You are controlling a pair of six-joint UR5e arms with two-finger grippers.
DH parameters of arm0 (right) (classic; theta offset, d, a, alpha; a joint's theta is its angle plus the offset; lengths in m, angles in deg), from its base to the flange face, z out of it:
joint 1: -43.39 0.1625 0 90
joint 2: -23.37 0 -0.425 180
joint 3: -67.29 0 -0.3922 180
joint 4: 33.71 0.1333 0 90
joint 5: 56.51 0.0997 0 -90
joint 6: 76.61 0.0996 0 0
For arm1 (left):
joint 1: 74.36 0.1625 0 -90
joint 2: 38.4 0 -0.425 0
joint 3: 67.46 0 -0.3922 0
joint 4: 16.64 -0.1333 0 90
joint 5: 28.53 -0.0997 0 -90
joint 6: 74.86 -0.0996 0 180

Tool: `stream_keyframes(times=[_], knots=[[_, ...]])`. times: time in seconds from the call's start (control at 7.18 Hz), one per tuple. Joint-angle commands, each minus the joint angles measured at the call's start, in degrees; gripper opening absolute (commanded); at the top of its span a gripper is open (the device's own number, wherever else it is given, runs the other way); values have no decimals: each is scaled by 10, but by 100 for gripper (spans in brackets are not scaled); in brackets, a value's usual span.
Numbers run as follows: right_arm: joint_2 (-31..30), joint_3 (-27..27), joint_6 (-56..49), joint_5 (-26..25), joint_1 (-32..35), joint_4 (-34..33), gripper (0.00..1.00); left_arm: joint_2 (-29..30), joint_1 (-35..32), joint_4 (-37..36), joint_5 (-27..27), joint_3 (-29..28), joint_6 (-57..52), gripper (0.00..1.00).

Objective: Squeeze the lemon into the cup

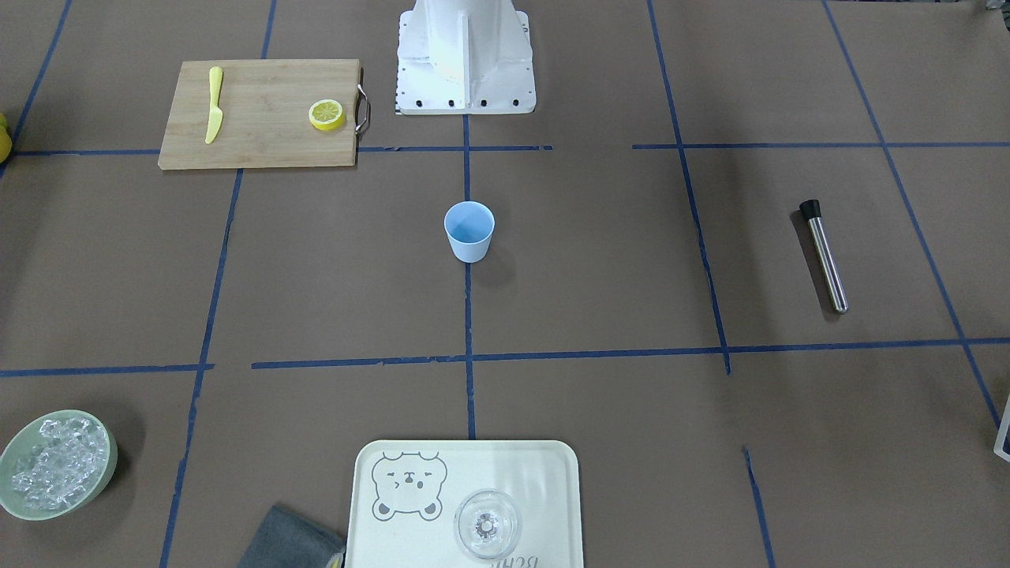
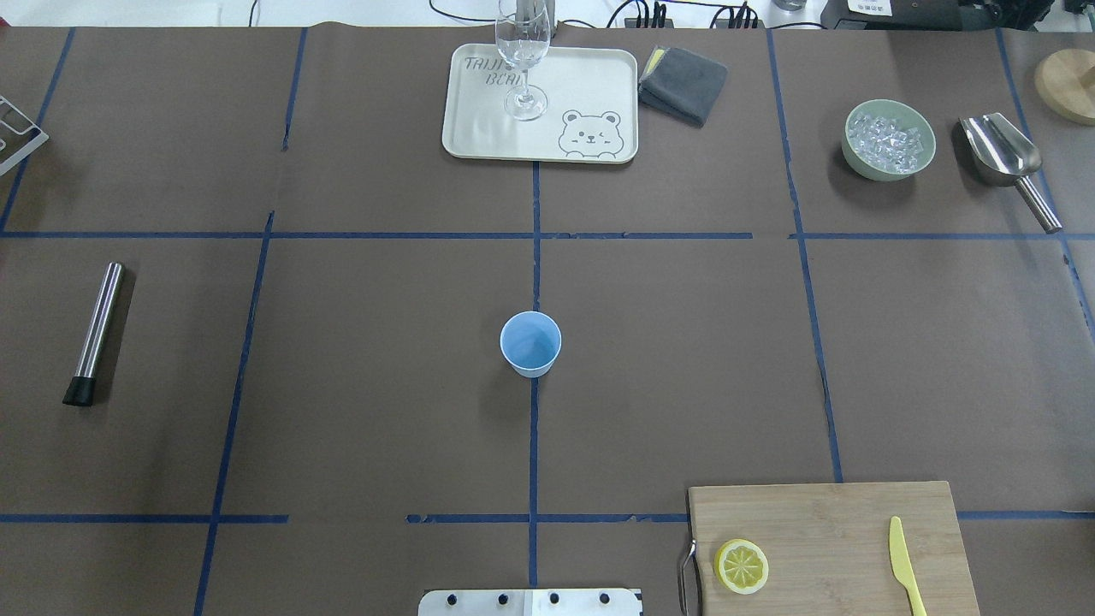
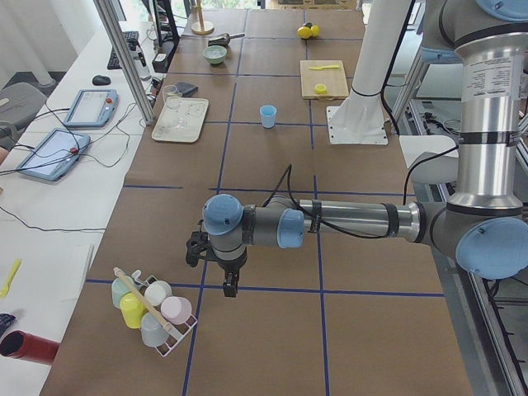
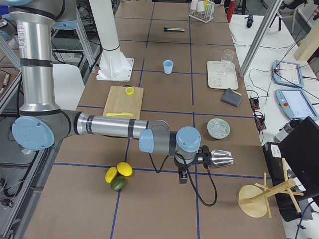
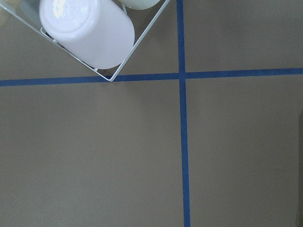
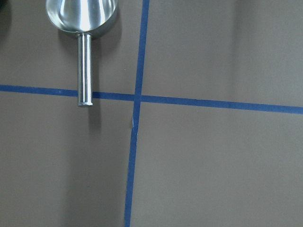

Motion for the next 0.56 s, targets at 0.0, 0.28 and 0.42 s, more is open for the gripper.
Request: stream_keyframes(times=[0.0, 0.28, 0.42], knots=[[4, 26, 4, -4, 0, 36, 100, 0, 0, 1, 1, 4, 0, 100], [7, 17, 4, -1, -1, 37, 100, 0, 0, 1, 1, 7, -1, 100], [16, -9, 18, 0, -9, 37, 100, 0, 0, 2, 1, 9, -2, 100]])
